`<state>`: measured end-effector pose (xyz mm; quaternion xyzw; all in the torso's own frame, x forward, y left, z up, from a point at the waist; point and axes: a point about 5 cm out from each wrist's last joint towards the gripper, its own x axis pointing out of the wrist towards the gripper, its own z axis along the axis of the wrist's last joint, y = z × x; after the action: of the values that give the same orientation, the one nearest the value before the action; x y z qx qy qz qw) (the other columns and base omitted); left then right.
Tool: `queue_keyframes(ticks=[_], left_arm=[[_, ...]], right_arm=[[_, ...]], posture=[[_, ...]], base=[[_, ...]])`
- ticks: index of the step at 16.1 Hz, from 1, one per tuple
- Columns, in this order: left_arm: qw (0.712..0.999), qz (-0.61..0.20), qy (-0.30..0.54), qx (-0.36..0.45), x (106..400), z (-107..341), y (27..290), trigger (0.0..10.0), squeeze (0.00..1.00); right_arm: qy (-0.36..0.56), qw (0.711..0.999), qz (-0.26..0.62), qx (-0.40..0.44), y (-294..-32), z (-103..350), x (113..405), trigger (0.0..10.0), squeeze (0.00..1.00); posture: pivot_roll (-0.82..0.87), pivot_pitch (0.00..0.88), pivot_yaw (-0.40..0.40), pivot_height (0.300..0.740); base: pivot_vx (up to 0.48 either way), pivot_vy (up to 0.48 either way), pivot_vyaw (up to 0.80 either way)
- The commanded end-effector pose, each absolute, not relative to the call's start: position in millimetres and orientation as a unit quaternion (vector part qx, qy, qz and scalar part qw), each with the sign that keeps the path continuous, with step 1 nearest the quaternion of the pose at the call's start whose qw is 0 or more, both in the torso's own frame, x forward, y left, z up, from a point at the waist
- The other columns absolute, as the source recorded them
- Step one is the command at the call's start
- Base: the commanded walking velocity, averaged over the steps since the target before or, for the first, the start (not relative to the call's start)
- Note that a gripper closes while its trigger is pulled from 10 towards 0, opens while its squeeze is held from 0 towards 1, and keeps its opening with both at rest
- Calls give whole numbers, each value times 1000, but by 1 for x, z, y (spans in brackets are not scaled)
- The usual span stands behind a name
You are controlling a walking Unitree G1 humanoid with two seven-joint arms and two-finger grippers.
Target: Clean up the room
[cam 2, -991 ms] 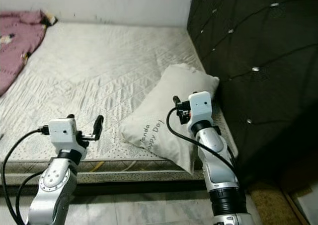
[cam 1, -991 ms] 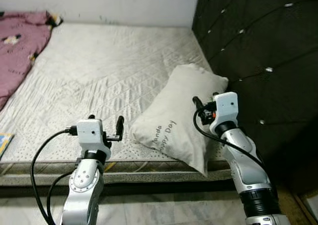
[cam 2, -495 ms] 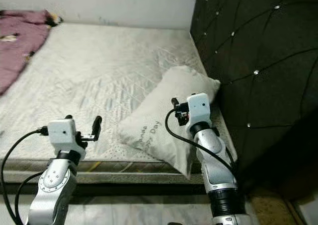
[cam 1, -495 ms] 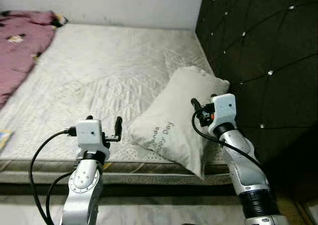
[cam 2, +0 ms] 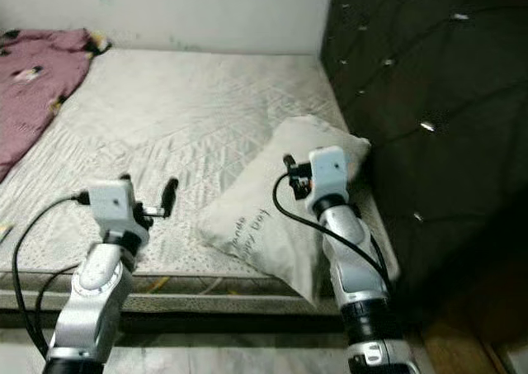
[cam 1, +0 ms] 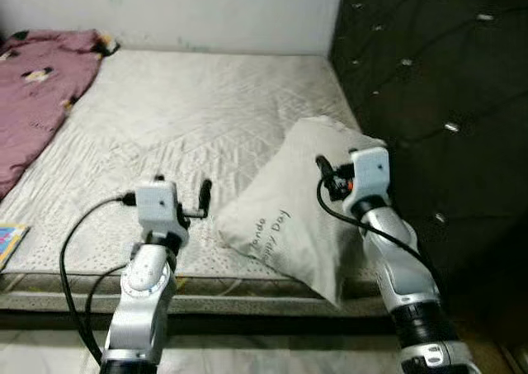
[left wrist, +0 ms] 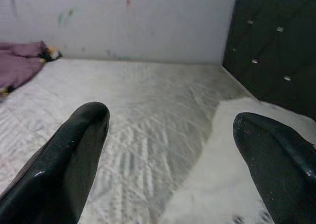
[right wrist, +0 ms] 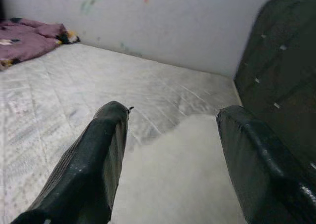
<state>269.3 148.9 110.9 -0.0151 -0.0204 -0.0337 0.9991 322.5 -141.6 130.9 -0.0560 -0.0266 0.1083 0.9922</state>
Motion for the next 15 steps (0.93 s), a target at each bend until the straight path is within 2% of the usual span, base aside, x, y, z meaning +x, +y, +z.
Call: queue_keyframes(ticks=[1, 9, 10, 12, 15], left_arm=[[1000, -10, -26, -11, 278, 114, 161, 10000, 0], [999, 16, -35, -22, 288, 121, 169, 10000, 0], [999, 11, -39, -24, 289, 123, 168, 10000, 0], [999, 9, -48, -21, 289, 128, 168, 10000, 0], [999, 5, -38, -16, 280, 122, 168, 10000, 0]], right_arm=[[-37, 993, 102, -53, -141, 135, 329, 10000, 0], [-50, 992, 100, -60, -142, 144, 337, 10000, 0], [-51, 991, 101, -64, -141, 144, 337, 10000, 0], [-60, 990, 109, -68, -134, 147, 336, 10000, 0], [-39, 991, 111, -67, -134, 130, 330, 10000, 0]], posture=[[-15, 0, -14, 740], [-22, 0, -16, 740], [-33, 0, -14, 740], [-31, 0, 2, 740], [-6, 0, -8, 740]], base=[[0, 0, 0], [0, 0, 0], [0, 0, -800], [0, 336, -559], [0, 480, 0]])
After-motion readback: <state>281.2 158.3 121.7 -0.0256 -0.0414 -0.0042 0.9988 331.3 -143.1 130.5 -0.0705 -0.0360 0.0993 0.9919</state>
